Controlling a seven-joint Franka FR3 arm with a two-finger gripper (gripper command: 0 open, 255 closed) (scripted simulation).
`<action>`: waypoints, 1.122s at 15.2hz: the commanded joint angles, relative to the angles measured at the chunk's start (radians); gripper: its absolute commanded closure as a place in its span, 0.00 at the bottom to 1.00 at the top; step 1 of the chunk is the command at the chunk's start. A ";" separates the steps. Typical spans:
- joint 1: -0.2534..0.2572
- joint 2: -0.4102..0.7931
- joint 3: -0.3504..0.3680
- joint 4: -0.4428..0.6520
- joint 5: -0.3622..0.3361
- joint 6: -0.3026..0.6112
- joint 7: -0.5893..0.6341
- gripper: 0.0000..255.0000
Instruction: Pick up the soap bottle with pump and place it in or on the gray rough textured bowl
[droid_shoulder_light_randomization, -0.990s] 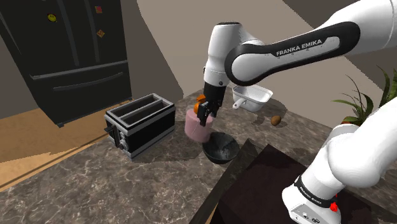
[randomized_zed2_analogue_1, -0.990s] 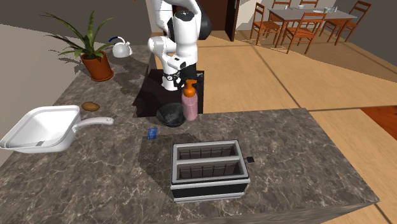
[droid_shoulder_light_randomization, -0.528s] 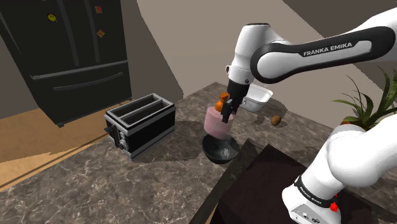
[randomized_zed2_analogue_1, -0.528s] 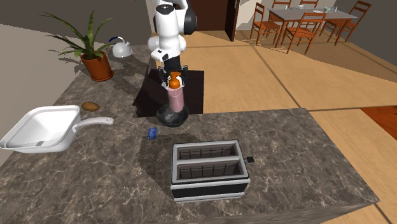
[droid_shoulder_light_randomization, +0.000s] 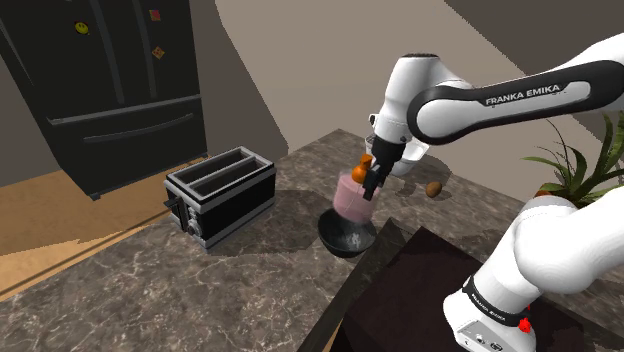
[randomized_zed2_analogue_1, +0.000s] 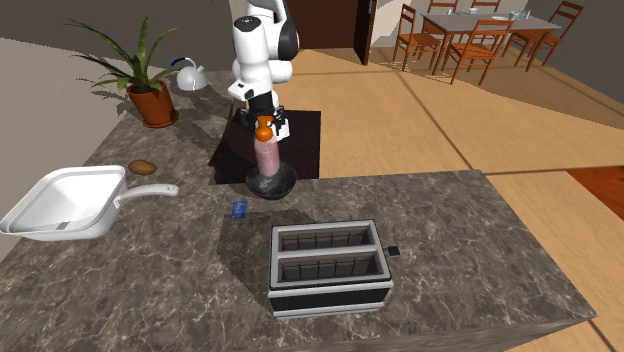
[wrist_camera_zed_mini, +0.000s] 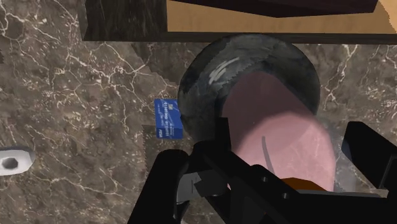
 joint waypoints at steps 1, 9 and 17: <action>0.001 0.013 0.003 -0.018 0.002 0.033 0.001 1.00; 0.001 0.078 0.011 -0.085 0.005 0.164 0.001 1.00; 0.001 0.087 0.012 -0.092 0.006 0.180 0.002 1.00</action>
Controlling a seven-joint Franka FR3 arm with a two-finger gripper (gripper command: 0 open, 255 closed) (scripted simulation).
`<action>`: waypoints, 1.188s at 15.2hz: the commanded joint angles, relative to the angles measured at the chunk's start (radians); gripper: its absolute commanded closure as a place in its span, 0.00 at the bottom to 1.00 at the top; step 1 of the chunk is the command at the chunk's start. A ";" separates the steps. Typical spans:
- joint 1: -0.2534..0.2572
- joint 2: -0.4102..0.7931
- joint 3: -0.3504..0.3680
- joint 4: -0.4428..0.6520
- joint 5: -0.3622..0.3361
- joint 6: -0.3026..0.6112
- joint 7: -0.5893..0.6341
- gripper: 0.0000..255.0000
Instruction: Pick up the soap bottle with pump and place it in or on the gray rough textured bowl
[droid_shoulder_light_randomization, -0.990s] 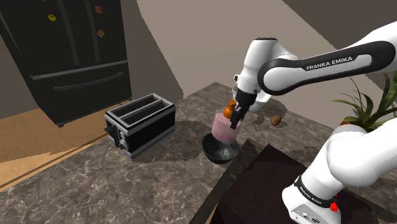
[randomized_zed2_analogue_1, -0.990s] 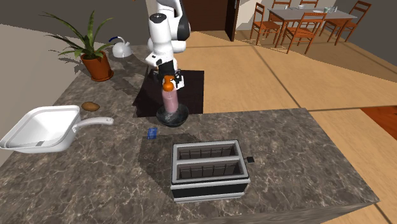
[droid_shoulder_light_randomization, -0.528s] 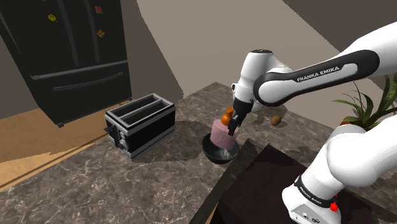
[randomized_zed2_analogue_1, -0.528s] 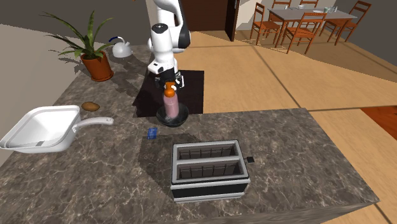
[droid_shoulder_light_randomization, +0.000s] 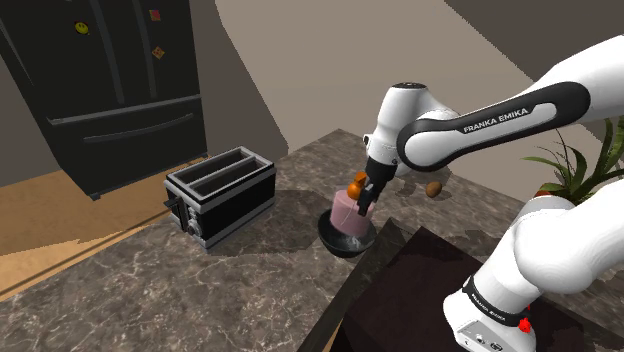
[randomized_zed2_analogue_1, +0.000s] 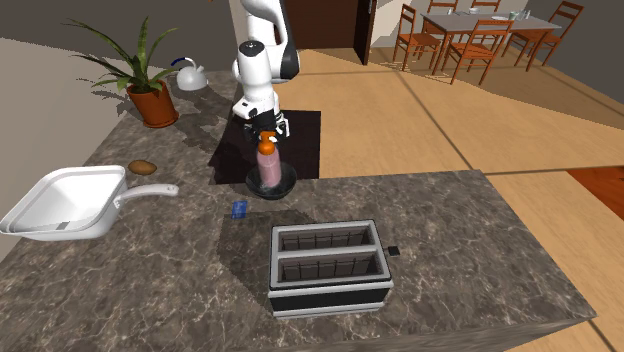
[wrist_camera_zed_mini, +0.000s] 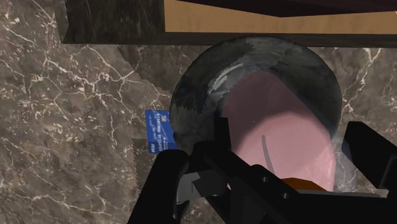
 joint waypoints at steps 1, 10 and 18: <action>0.000 0.000 0.000 0.000 0.000 0.000 0.000 1.00; 0.000 -0.063 -0.008 0.062 -0.003 -0.124 -0.001 0.00; -0.001 -0.076 -0.010 0.080 -0.005 -0.156 -0.001 0.00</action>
